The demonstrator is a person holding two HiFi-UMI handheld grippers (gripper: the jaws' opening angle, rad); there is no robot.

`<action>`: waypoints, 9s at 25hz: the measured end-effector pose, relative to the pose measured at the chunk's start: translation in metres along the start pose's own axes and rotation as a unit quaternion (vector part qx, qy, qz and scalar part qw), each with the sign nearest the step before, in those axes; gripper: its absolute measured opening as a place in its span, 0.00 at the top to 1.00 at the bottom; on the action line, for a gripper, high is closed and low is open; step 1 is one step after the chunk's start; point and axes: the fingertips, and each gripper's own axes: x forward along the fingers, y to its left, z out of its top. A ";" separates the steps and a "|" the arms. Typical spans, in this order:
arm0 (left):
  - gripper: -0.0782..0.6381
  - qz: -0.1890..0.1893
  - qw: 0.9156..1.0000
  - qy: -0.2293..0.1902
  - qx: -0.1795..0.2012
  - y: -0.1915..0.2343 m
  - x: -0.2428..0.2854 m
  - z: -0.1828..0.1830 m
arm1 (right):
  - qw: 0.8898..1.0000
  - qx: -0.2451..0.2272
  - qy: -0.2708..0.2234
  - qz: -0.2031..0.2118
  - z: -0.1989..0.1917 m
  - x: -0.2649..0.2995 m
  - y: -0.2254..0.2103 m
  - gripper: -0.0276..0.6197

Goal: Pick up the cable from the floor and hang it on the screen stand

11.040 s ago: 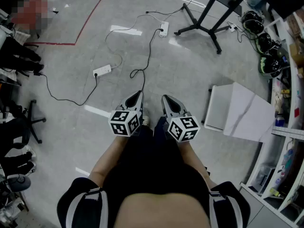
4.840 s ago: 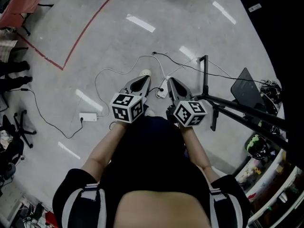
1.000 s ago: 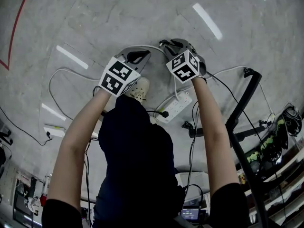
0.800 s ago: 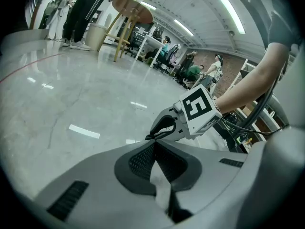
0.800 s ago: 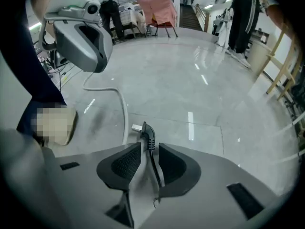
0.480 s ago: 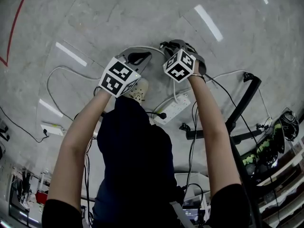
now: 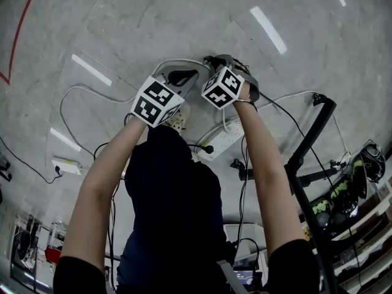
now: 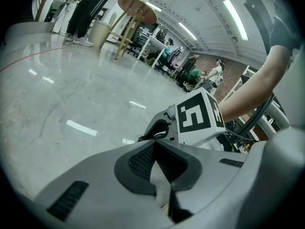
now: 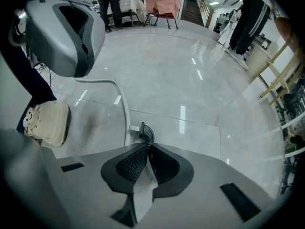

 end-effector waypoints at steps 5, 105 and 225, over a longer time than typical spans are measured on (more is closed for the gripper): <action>0.88 0.004 1.000 0.006 0.001 0.005 -0.004 -0.008 | 0.999 0.035 -0.008 -0.005 -0.001 0.001 -0.001 0.87; 0.88 -0.098 0.979 -0.145 0.100 -0.545 -0.392 0.341 | 0.780 0.325 -0.429 -0.319 0.054 -0.919 0.087 0.87; 0.88 -0.493 0.745 -0.188 0.409 -1.056 -0.419 0.675 | 0.562 0.253 -0.379 -0.690 -0.101 -1.643 0.019 0.87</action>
